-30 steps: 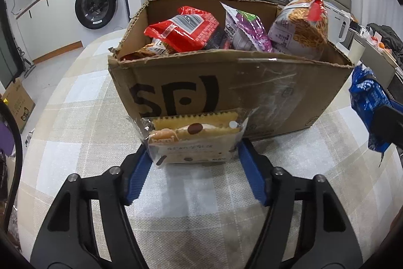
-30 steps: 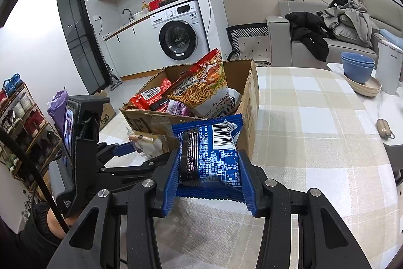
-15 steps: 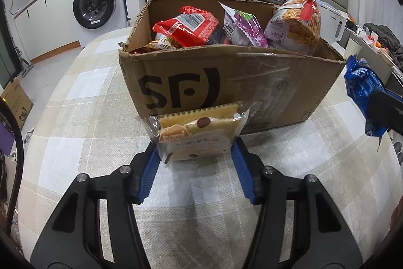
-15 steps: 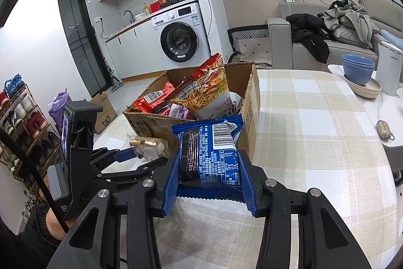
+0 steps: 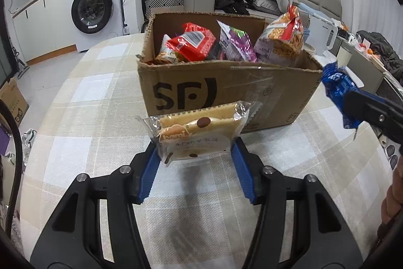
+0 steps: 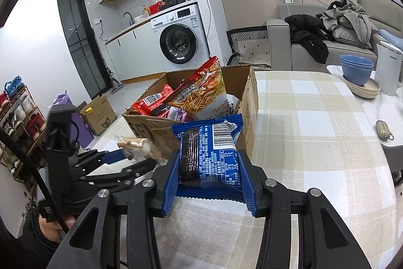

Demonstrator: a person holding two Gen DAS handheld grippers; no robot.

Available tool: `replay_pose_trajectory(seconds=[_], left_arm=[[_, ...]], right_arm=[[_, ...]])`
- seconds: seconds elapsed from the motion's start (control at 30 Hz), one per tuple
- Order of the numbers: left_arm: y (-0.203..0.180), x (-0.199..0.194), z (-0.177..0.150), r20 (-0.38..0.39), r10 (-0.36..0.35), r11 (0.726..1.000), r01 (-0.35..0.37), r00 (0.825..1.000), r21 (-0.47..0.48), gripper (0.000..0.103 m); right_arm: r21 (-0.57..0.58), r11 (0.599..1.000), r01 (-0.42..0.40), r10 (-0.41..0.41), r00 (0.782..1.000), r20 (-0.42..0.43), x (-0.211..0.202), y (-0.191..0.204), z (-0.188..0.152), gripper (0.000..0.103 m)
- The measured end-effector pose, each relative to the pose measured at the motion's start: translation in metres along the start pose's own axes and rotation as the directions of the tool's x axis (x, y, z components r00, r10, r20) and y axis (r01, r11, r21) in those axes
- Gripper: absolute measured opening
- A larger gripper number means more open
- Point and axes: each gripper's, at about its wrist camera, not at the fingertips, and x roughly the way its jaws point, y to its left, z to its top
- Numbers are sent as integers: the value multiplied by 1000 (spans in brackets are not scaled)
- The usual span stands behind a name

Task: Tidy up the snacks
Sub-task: 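Carry both held packs over the cardboard box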

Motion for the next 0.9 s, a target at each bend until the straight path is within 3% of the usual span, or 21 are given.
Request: replay_pose_trajectory(seconds=[0.5,0.9], left_arm=[[12,-70,17,80,-36,999,37,996,-12,53],[21,-96,41,101,-50,998,53,994,-29,53]], right_arm=[[-6,1000,-24,24,999,48,-6,4,3,44],[-20,999,-26,27,999,44,1,7,19,45]])
